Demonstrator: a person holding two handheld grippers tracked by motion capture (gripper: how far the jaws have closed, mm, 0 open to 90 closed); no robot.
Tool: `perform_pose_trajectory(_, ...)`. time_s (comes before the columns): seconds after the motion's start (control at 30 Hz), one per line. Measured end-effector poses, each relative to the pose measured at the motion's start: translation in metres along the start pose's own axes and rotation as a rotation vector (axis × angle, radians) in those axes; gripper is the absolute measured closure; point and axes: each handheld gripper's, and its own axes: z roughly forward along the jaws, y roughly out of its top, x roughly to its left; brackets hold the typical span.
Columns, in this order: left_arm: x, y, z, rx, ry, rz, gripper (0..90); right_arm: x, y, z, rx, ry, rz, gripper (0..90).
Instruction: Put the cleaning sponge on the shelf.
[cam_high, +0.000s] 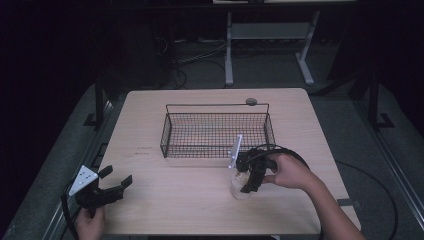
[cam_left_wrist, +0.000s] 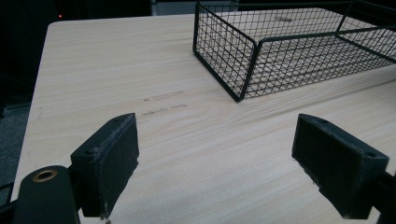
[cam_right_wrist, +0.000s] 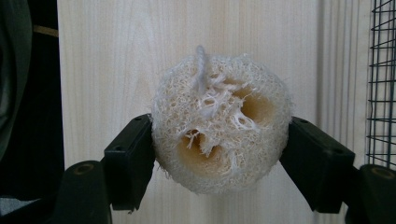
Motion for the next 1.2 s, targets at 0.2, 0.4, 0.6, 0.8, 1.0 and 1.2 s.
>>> perform_pose_trajectory(0.2, 0.0, 0.0, 0.0, 0.001, 0.0, 0.002, 13.9, 0.002, 0.005, -0.006, -0.008, 0.0, -0.012, 28.4)
perform_pose_trajectory(0.4, 0.0, 0.0, 0.0, 0.0, 0.002, -0.001, 13.9, 0.001, 0.011, -0.014, -0.024, -0.016, -0.026, 28.5)
perform_pose_trajectory(0.6, 0.0, 0.0, 0.0, -0.001, 0.003, -0.003, 14.0, -0.003, 0.013, -0.021, -0.03, -0.021, -0.026, 28.5)
perform_pose_trajectory(0.8, 0.0, 0.0, -0.001, -0.005, 0.006, 0.0, 14.0, -0.008, 0.015, -0.027, -0.042, -0.017, -0.019, 28.5)
perform_pose_trajectory(1.0, 0.0, 0.0, -0.001, -0.005, 0.008, 0.001, 13.9, -0.015, 0.018, -0.035, -0.056, -0.02, -0.019, 28.6)
perform_pose_trajectory(1.2, 0.0, 0.0, -0.001, -0.005, 0.008, -0.002, 13.9, -0.022, 0.022, -0.042, -0.059, -0.022, -0.01, 28.6)
